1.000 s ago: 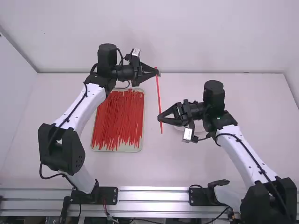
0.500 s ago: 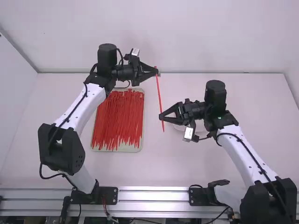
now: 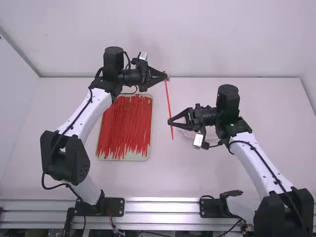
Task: Fasten the cable tie
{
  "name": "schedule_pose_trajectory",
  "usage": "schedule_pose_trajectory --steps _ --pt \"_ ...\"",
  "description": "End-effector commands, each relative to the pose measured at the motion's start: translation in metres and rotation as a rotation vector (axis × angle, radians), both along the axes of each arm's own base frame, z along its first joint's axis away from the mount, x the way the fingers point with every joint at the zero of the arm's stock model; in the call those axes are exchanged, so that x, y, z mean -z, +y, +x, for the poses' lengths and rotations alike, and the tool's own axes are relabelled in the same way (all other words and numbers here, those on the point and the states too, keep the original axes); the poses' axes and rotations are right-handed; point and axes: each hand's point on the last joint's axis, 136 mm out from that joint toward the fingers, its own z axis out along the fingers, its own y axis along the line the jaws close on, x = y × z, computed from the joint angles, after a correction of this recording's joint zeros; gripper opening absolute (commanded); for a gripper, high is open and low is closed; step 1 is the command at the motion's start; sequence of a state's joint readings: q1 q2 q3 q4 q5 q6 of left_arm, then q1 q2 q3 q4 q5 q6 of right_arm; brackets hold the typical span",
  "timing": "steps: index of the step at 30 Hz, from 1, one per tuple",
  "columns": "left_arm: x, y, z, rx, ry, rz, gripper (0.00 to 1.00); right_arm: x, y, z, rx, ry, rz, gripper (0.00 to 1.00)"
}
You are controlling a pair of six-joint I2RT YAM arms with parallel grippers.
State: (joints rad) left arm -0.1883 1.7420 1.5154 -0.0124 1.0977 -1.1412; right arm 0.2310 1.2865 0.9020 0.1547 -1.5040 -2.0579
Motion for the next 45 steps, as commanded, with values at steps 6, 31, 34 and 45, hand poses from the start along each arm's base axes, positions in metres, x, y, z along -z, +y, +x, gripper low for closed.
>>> schedule_pose_trajectory --steps 6,31,34,45 --pt "-0.016 -0.005 -0.003 0.034 -0.136 0.010 0.02 -0.012 0.000 0.000 -0.006 0.169 -0.027 0.00" --pt "-0.014 -0.032 -0.047 0.342 -0.951 0.096 0.02 -0.019 0.006 -0.013 -0.070 0.969 -0.205 0.00" --pt "-0.013 -0.032 -0.048 0.349 -1.003 0.105 0.02 -0.018 0.006 -0.013 -0.068 1.043 -0.222 0.00" --pt "-0.016 -0.033 -0.045 0.349 -1.160 0.133 0.02 -0.027 -0.002 -0.003 -0.031 1.295 -0.258 0.00"
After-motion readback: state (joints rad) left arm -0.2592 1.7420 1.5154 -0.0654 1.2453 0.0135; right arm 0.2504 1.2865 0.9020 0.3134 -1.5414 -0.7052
